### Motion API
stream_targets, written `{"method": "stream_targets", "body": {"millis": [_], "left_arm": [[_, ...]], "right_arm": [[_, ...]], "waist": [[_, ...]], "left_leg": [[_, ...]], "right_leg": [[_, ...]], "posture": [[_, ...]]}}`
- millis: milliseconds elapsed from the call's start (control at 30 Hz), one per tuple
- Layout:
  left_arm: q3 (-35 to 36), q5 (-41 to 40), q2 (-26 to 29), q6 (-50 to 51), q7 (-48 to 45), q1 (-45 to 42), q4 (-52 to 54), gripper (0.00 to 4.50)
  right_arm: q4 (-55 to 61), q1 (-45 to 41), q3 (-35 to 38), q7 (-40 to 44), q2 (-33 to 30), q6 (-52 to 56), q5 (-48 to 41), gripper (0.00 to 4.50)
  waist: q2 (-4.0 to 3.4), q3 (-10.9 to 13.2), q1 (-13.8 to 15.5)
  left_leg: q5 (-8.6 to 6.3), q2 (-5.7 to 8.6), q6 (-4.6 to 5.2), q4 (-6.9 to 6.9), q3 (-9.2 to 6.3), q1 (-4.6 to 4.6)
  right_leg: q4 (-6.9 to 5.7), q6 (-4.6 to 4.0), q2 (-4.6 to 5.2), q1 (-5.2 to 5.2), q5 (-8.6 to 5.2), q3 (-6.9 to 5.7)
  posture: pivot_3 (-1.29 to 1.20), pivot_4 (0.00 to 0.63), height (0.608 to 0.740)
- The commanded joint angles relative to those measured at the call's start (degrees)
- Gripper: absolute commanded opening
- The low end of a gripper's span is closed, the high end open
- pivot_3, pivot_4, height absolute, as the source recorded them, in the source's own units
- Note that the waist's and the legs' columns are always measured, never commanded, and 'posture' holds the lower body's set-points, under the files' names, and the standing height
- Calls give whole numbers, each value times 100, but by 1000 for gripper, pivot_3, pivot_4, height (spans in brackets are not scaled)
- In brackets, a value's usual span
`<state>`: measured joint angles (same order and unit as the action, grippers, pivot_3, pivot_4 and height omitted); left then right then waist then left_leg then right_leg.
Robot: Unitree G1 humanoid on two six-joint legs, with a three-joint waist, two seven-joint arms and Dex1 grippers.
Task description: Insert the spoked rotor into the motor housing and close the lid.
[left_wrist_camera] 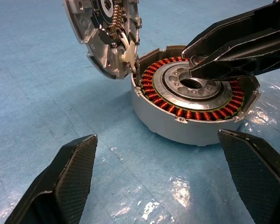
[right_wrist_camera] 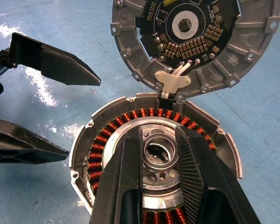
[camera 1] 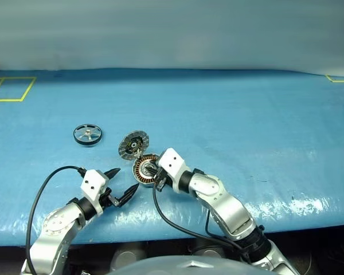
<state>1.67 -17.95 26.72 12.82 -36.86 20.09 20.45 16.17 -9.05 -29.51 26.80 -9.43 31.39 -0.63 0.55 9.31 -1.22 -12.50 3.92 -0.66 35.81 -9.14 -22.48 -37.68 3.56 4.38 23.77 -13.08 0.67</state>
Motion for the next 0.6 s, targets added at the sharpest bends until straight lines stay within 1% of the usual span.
{"method": "stream_targets", "body": {"millis": [33, 433, 600], "left_arm": [[25, -53, 35, 8, -34, -3, 172, 4500], [52, -35, 9, -56, -32, 53, 103, 4500], [48, -3, 7, -79, -18, 68, 81, 4500]], "right_arm": [[-7, -107, -63, 55, 97, -176, -29, 666], [-381, -208, -36, 77, 182, -308, 2, 666], [-348, -154, -42, 126, 136, -226, -27, 666]], "waist": [[0, 0, -1], [0, 0, -8], [0, 0, -7]], "left_leg": [[0, 0, 0, 0, 0, 0], [0, -1, 0, 0, -1, 2], [0, 0, 0, 1, 0, 2]], "right_leg": [[0, 0, 0, 0, 0, 0], [0, 0, -1, 0, 0, 0], [0, 0, 0, -1, 0, 0]], "posture": [[0, 150, 740], [0, 150, 740], [0, 150, 740]]}}
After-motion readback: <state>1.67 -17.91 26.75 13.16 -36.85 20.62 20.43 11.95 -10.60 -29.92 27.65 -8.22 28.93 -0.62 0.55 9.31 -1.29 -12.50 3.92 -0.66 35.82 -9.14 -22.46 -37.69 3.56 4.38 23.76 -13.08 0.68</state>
